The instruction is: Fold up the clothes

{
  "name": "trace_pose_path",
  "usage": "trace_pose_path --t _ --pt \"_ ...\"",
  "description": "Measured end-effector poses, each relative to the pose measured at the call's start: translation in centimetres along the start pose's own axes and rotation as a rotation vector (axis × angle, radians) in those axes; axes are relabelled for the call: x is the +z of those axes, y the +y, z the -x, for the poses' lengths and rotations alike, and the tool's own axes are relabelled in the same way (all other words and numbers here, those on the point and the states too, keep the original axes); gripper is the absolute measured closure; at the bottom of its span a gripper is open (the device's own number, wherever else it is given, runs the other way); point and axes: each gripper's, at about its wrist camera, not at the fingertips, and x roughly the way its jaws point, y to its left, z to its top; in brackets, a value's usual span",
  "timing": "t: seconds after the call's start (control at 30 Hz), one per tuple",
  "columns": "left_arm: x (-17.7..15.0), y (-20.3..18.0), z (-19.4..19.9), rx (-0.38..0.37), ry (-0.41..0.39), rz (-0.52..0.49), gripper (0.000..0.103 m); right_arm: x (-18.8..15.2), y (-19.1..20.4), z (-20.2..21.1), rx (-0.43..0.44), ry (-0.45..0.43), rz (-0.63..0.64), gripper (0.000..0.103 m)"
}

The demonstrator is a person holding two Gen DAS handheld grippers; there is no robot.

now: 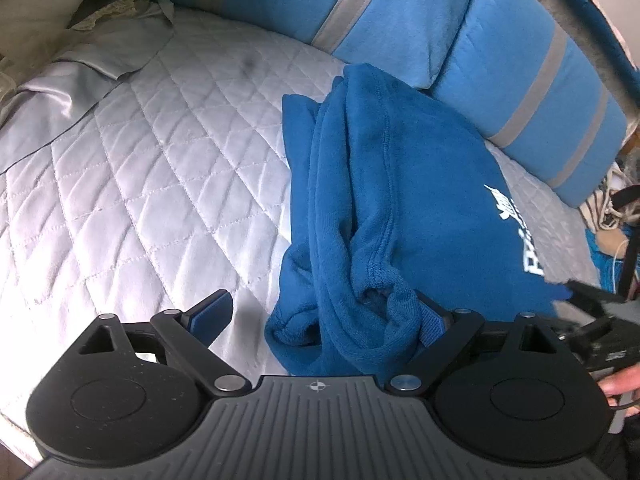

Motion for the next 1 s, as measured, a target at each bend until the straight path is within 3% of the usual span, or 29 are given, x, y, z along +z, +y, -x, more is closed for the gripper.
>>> trace_pose_path --t 0.4,0.6,0.73,0.83,1.0 --pt "0.1 0.2 -0.3 -0.015 0.008 0.018 0.008 -0.7 0.5 -1.2 -0.060 0.036 0.065 0.000" --pt "-0.2 0.5 -0.4 -0.010 0.008 0.047 0.003 -0.8 -0.1 -1.2 -0.026 0.037 0.009 0.000" --pt "-0.2 0.8 0.2 -0.020 -0.001 0.059 0.004 -0.2 -1.6 -0.3 0.056 0.056 -0.117 0.000" --pt "0.1 1.3 1.0 -0.058 -0.010 0.075 0.004 0.3 -3.2 1.0 0.120 0.076 -0.214 0.000" --pt "1.0 2.4 1.7 -0.156 -0.008 0.099 0.004 1.5 -5.3 3.9 0.060 0.074 -0.187 0.000"
